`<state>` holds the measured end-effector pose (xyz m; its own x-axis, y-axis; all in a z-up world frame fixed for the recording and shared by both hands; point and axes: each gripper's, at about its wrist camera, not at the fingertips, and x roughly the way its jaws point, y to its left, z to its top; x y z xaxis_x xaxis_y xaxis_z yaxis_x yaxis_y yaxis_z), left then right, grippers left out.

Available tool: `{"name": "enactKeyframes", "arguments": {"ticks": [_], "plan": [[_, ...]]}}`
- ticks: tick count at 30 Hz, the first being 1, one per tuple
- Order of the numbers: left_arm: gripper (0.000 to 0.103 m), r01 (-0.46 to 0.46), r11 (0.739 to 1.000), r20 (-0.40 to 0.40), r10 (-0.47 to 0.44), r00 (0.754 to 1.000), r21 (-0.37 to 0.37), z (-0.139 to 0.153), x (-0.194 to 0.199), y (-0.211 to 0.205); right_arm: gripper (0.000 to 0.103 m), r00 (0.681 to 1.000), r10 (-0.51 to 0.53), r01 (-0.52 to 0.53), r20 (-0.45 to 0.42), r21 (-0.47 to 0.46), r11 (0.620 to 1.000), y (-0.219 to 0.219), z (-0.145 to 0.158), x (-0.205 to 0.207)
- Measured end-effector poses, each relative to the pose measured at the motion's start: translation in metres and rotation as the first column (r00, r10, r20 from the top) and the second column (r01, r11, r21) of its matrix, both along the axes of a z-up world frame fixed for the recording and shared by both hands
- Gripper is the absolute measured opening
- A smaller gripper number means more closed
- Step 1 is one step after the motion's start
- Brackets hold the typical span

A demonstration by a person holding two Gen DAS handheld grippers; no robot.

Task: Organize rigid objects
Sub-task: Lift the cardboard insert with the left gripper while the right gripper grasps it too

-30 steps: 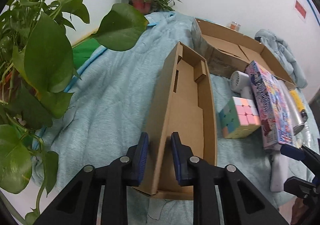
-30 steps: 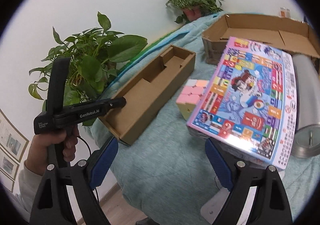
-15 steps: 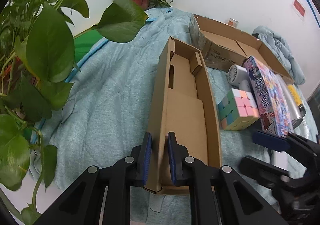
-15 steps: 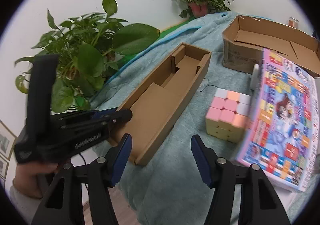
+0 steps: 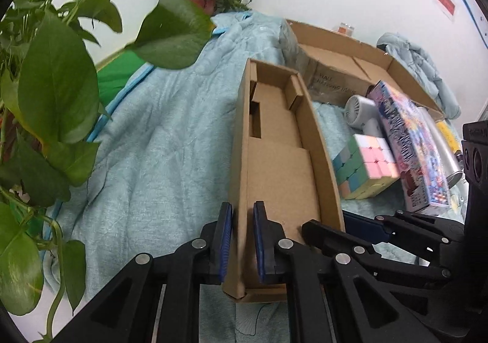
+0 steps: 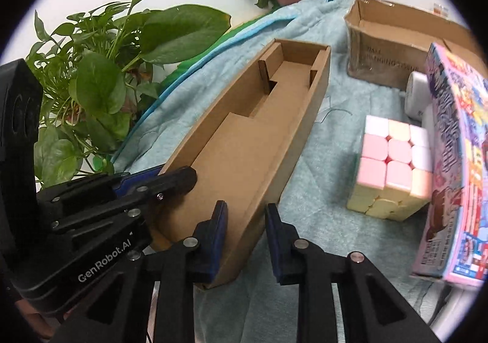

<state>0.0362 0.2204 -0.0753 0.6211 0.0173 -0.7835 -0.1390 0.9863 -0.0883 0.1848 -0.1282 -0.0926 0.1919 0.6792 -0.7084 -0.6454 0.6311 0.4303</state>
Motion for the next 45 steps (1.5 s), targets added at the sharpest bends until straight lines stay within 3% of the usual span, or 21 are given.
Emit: {"name": "enactKeyframes", "arguments": {"ticks": [5,16,21,26,34,39,45], "plan": [[0.009,0.018,0.999,0.074,-0.014,0.997,-0.050,0.019,-0.001,-0.008,0.024,0.993,-0.057,0.055,0.100,0.022,0.998,-0.013,0.026,0.000],[0.009,0.109,0.994,0.242,-0.105,0.965,-0.002,0.100,0.022,-0.058,0.025,0.959,-0.171,0.148,0.224,0.116,0.982,-0.060,0.092,0.026],[0.009,0.163,0.986,0.286,-0.163,0.944,0.023,0.130,0.058,-0.082,0.025,0.939,-0.218,0.189,0.267,0.131,0.973,-0.073,0.110,0.055],[0.009,0.215,0.976,0.296,-0.211,0.932,0.020,0.151,0.119,-0.101,0.025,0.917,-0.263,0.242,0.299,0.106,0.965,-0.080,0.118,0.093],[0.009,0.259,0.966,0.274,-0.246,0.930,-0.010,0.159,0.236,-0.111,0.024,0.898,-0.284,0.283,0.335,0.050,0.958,-0.076,0.123,0.161],[0.009,0.248,0.968,0.226,-0.232,0.946,-0.046,0.147,0.305,-0.100,0.024,0.919,-0.261,0.271,0.294,0.008,0.963,-0.065,0.114,0.212],[0.009,0.206,0.977,0.164,-0.195,0.967,-0.050,0.116,0.353,-0.081,0.024,0.946,-0.231,0.241,0.228,-0.016,0.970,-0.047,0.099,0.250]]}}
